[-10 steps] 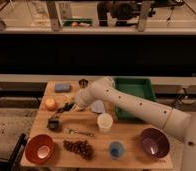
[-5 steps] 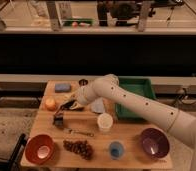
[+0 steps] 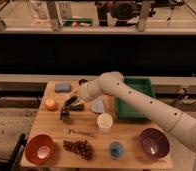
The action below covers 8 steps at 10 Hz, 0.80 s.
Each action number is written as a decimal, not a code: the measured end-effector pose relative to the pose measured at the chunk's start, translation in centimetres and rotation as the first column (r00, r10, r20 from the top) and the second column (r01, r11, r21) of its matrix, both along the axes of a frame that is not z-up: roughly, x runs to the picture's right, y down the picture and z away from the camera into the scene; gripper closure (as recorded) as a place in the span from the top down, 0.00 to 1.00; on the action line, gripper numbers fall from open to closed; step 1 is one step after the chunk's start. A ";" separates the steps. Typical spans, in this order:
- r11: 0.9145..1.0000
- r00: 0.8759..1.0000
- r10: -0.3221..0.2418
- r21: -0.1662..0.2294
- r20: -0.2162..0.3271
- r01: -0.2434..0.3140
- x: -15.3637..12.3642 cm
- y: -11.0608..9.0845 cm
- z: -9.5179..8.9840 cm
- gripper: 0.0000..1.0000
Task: Place brush in metal cup
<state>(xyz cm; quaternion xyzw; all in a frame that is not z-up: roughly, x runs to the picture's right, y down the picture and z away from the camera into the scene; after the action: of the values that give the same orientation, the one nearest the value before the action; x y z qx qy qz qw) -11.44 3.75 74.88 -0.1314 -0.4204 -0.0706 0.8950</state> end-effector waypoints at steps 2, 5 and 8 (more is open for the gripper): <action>1.000 1.000 0.004 0.012 -0.001 -0.004 0.6 -0.7 -0.3 0.00; 0.999 1.000 0.002 0.054 -0.014 -0.001 1.3 -2.2 -1.8 0.00; 0.996 0.999 0.005 0.091 -0.040 -0.001 2.1 -2.9 -2.7 0.00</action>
<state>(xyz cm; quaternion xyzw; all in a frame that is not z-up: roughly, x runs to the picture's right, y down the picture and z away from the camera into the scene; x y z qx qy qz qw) -9.32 0.86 72.15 -0.0912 -0.3988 -0.0855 0.9085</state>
